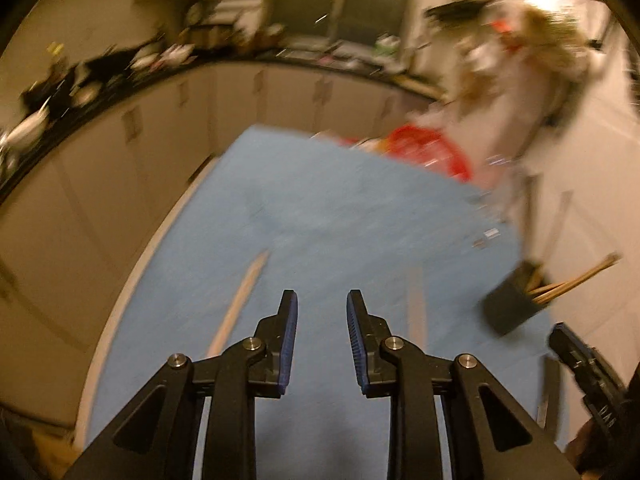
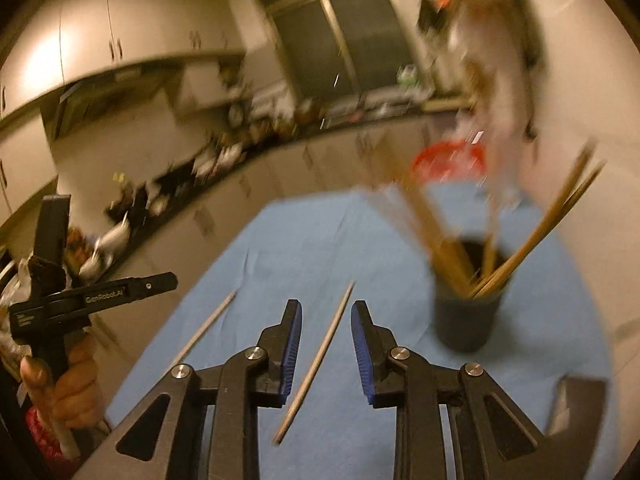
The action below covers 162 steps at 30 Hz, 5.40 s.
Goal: Organize utensils
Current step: 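Move both open tools down to the last chopsticks on the towel, then close the left tool on a chopstick while the right tool grasps the last chopstick, then lift both held chopsticks upright and carry them over the black holder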
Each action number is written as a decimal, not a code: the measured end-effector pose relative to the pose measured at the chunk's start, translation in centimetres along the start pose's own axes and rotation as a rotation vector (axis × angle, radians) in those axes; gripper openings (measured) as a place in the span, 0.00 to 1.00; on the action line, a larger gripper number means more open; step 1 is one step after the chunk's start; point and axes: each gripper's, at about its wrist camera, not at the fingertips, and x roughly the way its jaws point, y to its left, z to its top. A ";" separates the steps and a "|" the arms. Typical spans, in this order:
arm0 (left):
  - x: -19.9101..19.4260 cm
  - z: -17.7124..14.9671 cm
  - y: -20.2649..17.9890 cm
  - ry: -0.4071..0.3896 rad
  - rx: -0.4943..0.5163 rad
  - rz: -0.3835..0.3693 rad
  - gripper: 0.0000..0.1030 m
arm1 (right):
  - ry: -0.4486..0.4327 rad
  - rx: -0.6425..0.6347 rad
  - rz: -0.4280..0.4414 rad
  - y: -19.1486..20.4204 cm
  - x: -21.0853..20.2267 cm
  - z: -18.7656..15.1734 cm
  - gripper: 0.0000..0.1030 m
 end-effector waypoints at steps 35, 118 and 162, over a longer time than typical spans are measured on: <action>5.2 -10.2 -0.1 0.220 0.186 0.047 0.14 | 0.405 -0.062 -0.116 0.5 9.9 -7.7 0.08; 5.6 0.0 -0.5 0.181 0.028 -0.021 0.07 | 0.286 -0.116 -0.068 3.2 12.5 3.6 0.06; -8.5 1.0 -5.3 -0.114 0.114 -0.122 0.07 | -0.186 -0.055 -0.045 4.1 -5.1 3.3 0.06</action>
